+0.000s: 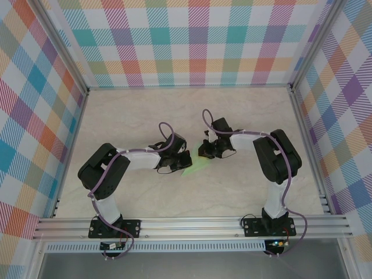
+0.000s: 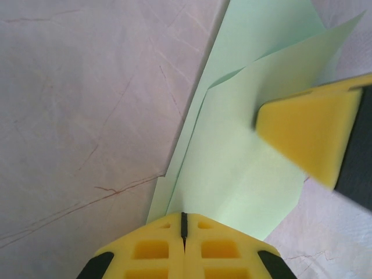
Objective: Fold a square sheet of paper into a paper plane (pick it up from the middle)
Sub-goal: Fourth fold the wing at the center of the table.
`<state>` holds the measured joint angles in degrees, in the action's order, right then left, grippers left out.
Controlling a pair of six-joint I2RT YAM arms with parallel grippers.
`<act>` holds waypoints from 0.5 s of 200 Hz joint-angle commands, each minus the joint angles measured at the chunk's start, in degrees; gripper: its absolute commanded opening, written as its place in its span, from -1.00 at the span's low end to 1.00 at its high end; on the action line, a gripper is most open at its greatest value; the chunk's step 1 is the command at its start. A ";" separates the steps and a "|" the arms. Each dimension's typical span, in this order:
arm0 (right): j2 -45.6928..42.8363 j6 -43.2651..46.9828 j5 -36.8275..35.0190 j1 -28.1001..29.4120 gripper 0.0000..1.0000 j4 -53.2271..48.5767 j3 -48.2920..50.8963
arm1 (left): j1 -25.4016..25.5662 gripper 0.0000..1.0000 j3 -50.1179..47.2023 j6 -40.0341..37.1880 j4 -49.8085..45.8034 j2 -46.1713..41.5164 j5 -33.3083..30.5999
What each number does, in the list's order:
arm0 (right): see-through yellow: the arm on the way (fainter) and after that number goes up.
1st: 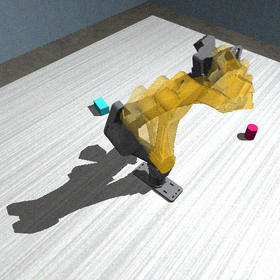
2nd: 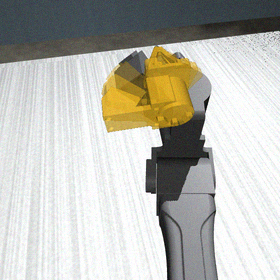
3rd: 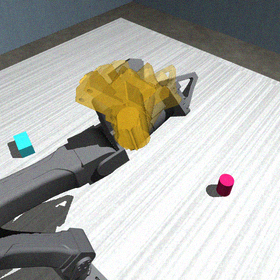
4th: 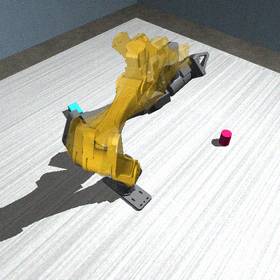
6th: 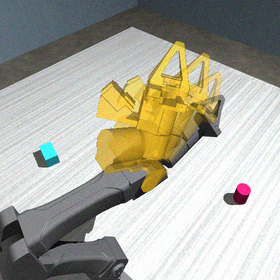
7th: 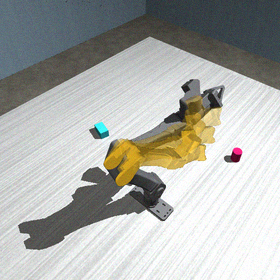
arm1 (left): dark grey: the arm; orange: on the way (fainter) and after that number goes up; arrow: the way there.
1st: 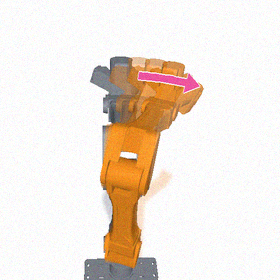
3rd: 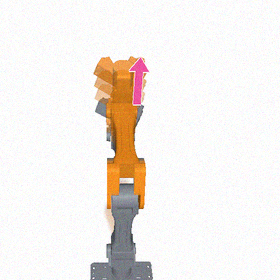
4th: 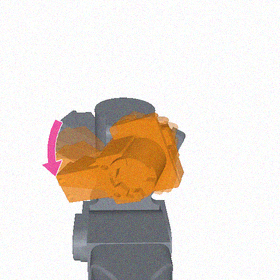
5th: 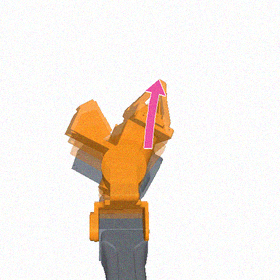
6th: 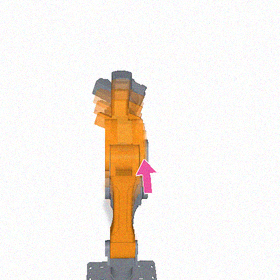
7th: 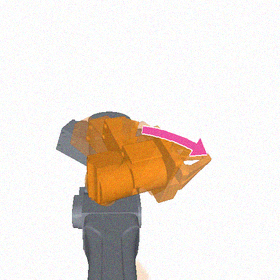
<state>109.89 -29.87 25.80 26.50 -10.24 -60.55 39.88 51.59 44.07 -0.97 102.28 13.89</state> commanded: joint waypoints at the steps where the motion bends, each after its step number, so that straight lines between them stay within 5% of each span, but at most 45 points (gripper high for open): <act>1: 0.74 2.87 -6.44 -3.56 -0.87 -0.95 -1.67 | -0.51 -1.00 -2.04 -0.66 -10.81 2.28 -1.78; 57: 1.21 2.86 -11.65 -7.44 -0.87 -3.27 -5.74 | -0.33 -1.00 -2.18 -0.73 -9.84 1.67 -1.37; 100: -6.66 0.71 -6.55 -6.63 -0.85 0.50 -1.57 | -0.15 -1.00 -1.92 -0.79 -9.93 1.26 -1.67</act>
<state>109.84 -28.23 16.67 19.05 -11.84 -64.82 39.88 51.59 44.07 -1.02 102.26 13.89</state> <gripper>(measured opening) 0.074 0.045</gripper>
